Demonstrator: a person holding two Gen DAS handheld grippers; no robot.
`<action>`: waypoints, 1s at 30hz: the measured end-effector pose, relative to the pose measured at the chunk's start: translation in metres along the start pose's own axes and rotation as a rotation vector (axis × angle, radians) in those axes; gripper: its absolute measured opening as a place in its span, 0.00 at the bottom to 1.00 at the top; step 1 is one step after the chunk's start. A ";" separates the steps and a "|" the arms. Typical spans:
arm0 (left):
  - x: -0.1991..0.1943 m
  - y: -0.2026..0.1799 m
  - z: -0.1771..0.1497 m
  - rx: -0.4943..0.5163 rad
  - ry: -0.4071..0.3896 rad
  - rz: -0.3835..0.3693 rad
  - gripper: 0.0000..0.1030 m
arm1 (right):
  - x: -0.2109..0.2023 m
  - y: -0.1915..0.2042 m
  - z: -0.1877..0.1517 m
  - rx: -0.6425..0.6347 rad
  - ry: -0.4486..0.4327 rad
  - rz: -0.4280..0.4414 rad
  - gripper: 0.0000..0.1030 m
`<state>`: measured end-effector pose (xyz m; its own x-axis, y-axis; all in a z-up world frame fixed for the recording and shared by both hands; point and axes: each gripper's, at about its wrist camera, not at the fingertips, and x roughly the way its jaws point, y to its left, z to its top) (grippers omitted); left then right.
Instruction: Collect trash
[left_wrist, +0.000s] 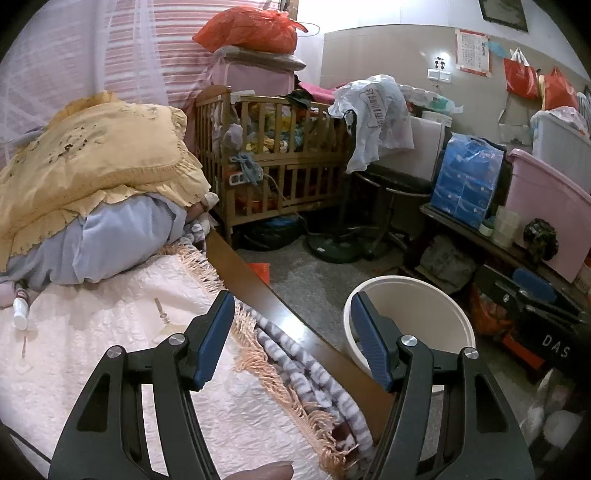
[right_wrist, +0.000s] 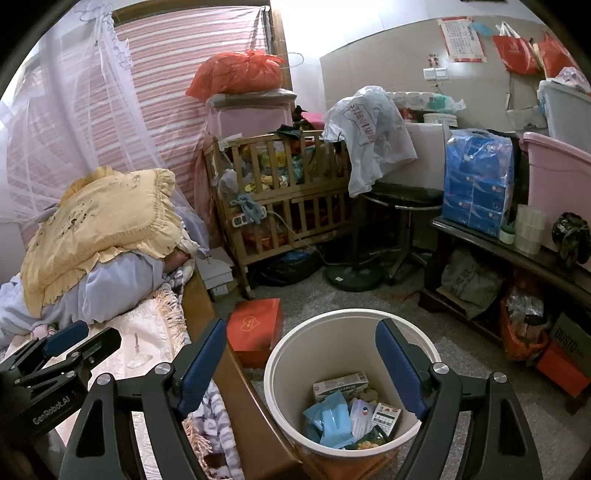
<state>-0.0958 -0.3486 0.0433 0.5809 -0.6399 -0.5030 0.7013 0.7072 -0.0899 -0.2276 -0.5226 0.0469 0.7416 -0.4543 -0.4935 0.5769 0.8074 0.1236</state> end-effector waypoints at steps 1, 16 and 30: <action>0.000 0.000 0.000 0.003 0.000 0.002 0.62 | 0.001 0.000 0.000 -0.001 0.002 0.002 0.85; 0.001 -0.003 -0.004 -0.005 0.006 0.004 0.62 | 0.007 -0.003 0.002 -0.015 0.014 0.015 0.86; 0.002 -0.004 -0.004 -0.010 0.008 0.006 0.62 | 0.010 -0.007 0.002 -0.024 0.022 0.009 0.86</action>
<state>-0.0999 -0.3515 0.0390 0.5820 -0.6333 -0.5101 0.6934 0.7142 -0.0955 -0.2232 -0.5339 0.0430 0.7391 -0.4388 -0.5111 0.5615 0.8204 0.1076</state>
